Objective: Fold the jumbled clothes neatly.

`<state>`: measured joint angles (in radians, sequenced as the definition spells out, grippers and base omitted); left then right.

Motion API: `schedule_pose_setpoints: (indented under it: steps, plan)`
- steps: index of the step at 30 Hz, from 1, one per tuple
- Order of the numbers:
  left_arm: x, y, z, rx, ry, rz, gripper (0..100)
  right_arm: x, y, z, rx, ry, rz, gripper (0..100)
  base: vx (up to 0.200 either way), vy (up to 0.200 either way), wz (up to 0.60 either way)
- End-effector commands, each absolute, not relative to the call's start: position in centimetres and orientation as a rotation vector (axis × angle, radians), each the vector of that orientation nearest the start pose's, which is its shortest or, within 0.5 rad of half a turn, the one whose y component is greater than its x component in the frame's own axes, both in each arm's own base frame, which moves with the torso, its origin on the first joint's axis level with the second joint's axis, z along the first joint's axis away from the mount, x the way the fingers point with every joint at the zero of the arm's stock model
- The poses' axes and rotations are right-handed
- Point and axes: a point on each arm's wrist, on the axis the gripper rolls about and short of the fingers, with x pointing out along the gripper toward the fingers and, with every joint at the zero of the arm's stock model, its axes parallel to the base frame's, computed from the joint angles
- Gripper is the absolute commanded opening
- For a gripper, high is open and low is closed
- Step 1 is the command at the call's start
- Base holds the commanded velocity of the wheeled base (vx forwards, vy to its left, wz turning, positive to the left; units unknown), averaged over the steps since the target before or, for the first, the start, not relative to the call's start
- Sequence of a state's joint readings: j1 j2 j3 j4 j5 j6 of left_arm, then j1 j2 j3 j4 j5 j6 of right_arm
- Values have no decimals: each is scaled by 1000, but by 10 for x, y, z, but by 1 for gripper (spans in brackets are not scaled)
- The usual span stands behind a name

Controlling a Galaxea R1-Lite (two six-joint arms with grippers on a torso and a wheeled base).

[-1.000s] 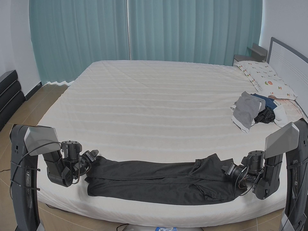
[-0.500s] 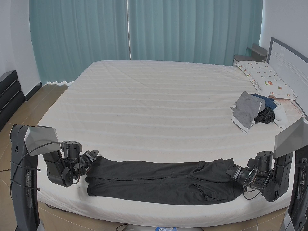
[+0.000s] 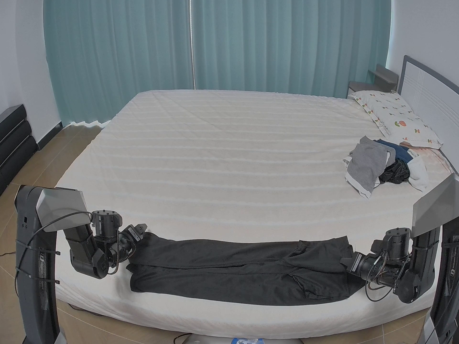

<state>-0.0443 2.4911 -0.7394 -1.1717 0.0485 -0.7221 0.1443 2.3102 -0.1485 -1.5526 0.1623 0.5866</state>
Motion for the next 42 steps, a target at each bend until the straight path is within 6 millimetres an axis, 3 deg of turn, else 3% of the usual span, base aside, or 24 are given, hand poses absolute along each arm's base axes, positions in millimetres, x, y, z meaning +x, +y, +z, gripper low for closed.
schedule_pose_setpoints:
  steps: [1,3,4,8,12,15,19,34,42]
  plan:
    - [367,-15,-60,-675,552,214,100,248,40,-23,565,676,113,0,0,0,0]
    - [367,-15,-60,-675,552,214,100,247,40,-24,564,684,112,0,0,0,0]
    - [367,-15,-60,-675,552,214,100,247,40,-25,563,682,112,100,0,0,0]
    - [367,-15,-60,-675,551,213,100,251,40,-21,572,655,107,100,0,0,0]
    - [367,-15,-60,-677,551,212,100,247,43,-5,590,613,128,100,0,0,0]
    - [367,-15,-60,-677,549,213,100,239,57,5,651,614,165,100,0,0,0]
    - [367,-15,-60,-677,550,215,100,233,69,1,660,650,155,100,0,0,0]
    - [363,-12,-59,-688,556,229,100,229,75,-9,623,710,110,100,0,0,0]
    - [340,-9,-23,-708,530,212,100,228,73,-9,623,710,108,100,0,0,0]
